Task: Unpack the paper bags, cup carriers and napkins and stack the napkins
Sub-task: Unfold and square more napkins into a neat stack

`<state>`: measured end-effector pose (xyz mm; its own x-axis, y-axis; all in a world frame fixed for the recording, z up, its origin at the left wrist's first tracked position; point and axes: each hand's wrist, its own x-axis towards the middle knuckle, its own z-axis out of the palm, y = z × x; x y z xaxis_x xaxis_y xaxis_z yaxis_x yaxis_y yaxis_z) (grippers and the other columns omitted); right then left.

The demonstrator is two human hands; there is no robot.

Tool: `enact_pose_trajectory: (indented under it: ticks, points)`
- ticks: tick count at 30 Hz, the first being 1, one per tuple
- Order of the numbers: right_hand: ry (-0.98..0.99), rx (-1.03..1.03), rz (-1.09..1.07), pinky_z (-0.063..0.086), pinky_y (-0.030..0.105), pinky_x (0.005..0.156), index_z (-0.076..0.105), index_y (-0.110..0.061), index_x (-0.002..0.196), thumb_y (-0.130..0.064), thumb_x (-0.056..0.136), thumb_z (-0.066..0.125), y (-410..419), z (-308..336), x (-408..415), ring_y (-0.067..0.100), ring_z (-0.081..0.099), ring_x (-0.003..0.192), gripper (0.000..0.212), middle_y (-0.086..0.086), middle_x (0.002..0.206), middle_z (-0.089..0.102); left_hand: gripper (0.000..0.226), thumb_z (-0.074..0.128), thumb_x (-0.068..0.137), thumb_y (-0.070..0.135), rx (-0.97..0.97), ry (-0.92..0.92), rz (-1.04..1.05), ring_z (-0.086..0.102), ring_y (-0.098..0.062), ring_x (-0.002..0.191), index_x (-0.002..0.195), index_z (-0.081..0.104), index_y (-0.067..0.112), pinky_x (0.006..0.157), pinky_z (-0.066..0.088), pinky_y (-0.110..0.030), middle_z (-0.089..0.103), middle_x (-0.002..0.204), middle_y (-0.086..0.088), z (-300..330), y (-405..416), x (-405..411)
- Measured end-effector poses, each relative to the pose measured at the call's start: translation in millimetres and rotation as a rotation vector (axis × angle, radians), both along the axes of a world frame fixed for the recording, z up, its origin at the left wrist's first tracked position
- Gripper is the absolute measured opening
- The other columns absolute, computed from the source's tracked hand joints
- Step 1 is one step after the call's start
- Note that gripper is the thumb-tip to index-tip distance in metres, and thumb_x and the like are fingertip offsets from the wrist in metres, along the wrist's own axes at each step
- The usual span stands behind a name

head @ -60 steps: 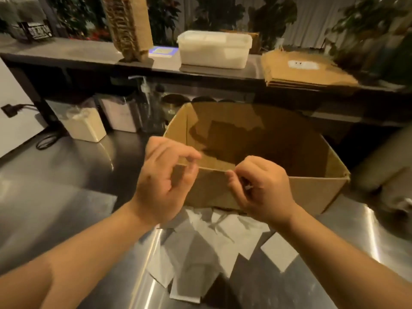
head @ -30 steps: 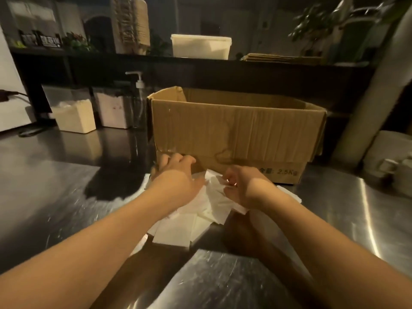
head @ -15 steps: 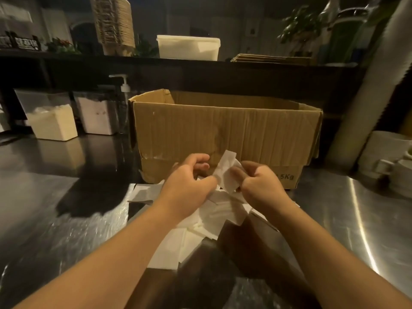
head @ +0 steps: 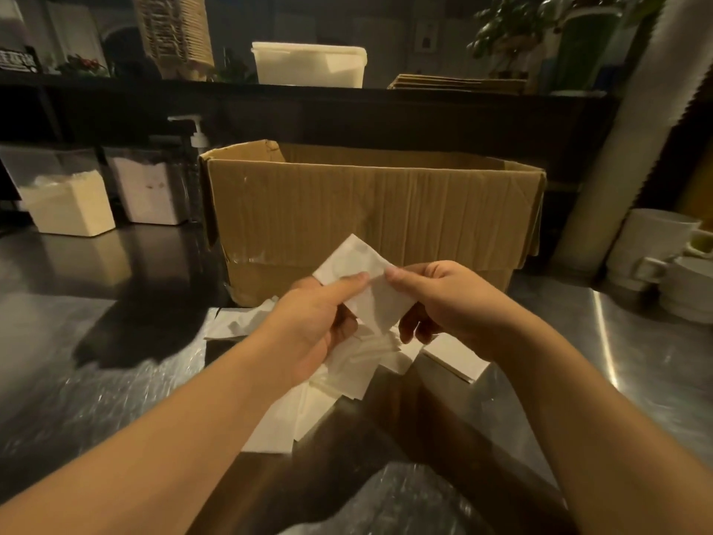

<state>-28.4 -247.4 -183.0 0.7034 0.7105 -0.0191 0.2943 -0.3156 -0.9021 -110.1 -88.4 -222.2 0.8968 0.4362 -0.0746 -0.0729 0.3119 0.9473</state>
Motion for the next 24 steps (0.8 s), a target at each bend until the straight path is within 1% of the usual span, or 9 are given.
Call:
enact_pose_trajectory:
  ticks: [2, 5, 7, 9, 11, 14, 17, 20, 24]
  points:
    - [0.016, -0.023, -0.101, 0.048, 0.032, 0.064, 0.071, -0.013, 0.103, -0.046, 0.104, 0.051, -3, 3, 8, 0.019, 0.065, 0.066, 0.039, 0.005, 0.085, 0.077, 0.034, 0.076, 0.085, 0.021, -0.157, -0.066, -0.004, 0.075, -0.025, 0.096, 0.116, 0.070, 0.007, 0.095, 0.059, -0.042, 0.079, 0.099, -0.010, 1, -3, 1]
    - [-0.172, -0.313, -0.358, 0.050, 0.030, 0.068, 0.064, -0.013, 0.108, -0.035, 0.098, 0.064, -8, -6, 40, 0.021, 0.065, 0.083, 0.024, 0.008, 0.100, 0.070, 0.031, 0.075, 0.086, 0.018, -0.314, -0.113, 0.018, 0.075, -0.028, 0.098, 0.115, 0.067, 0.012, 0.099, 0.056, -0.048, 0.080, 0.093, -0.009, 4, -5, -1]
    - [-0.256, -0.633, -0.389, 0.055, 0.034, 0.082, 0.061, -0.023, 0.115, -0.048, 0.076, 0.074, -10, -18, 63, 0.024, 0.064, 0.093, 0.048, 0.005, 0.113, 0.065, 0.046, 0.076, 0.080, 0.018, -0.395, -0.149, 0.013, 0.076, -0.032, 0.102, 0.124, 0.065, 0.013, 0.102, 0.054, -0.051, 0.079, 0.104, -0.013, 5, -3, -4]
    - [-0.276, -0.816, -0.384, 0.055, 0.041, 0.092, 0.058, -0.029, 0.120, -0.065, 0.051, 0.065, -13, -39, 95, 0.027, 0.062, 0.097, 0.078, 0.003, 0.117, 0.060, 0.045, 0.074, 0.082, 0.017, -0.453, -0.205, -0.002, 0.075, -0.036, 0.105, 0.124, 0.061, 0.013, 0.103, 0.055, -0.051, 0.078, 0.105, -0.016, 5, -1, -5]
    - [-0.263, -0.911, -0.292, 0.051, 0.041, 0.100, 0.054, -0.026, 0.124, -0.070, 0.053, 0.061, -13, -39, 89, 0.026, 0.059, 0.104, 0.084, 0.002, 0.117, 0.058, 0.046, 0.074, 0.082, 0.017, -0.520, -0.255, -0.023, 0.075, -0.038, 0.104, 0.125, 0.057, 0.013, 0.098, 0.058, -0.051, 0.078, 0.104, -0.017, 6, -1, -7]
    - [-0.253, -0.852, -0.353, 0.049, 0.040, 0.103, 0.049, -0.024, 0.111, -0.058, 0.081, 0.067, -13, -33, 73, 0.027, 0.056, 0.105, 0.049, 0.003, 0.109, 0.056, 0.054, 0.078, 0.081, 0.018, -0.585, -0.307, -0.010, 0.075, -0.038, 0.101, 0.130, 0.054, 0.018, 0.088, 0.062, -0.053, 0.078, 0.103, -0.016, 4, -1, -7]
    - [-0.463, -0.797, -0.329, 0.053, 0.048, 0.095, 0.059, -0.030, 0.117, -0.054, 0.073, 0.070, -14, -33, 66, 0.032, 0.057, 0.103, 0.051, 0.002, 0.113, 0.058, 0.047, 0.074, 0.088, 0.021, -0.593, -0.313, 0.013, 0.076, -0.035, 0.101, 0.130, 0.053, 0.019, 0.090, 0.061, -0.051, 0.078, 0.100, -0.013, 4, -1, -7]
    - [-0.608, -0.751, -0.123, 0.046, 0.051, 0.106, 0.052, -0.043, 0.135, -0.032, 0.087, 0.071, -13, -32, 54, 0.029, 0.043, 0.128, 0.052, -0.002, 0.134, 0.049, 0.041, 0.065, 0.094, 0.023, -0.637, -0.299, -0.006, 0.075, -0.037, 0.104, 0.131, 0.053, 0.013, 0.101, 0.056, -0.049, 0.076, 0.106, -0.016, 7, 1, -9]
    - [-0.655, -0.671, -0.114, 0.040, 0.053, 0.110, 0.050, -0.050, 0.136, -0.039, 0.088, 0.071, -13, -35, 51, 0.028, 0.037, 0.133, 0.054, -0.004, 0.138, 0.046, 0.031, 0.056, 0.101, 0.027, -0.695, -0.223, -0.030, 0.073, -0.041, 0.106, 0.125, 0.057, 0.007, 0.107, 0.051, -0.051, 0.073, 0.121, -0.019, 10, 0, -11]
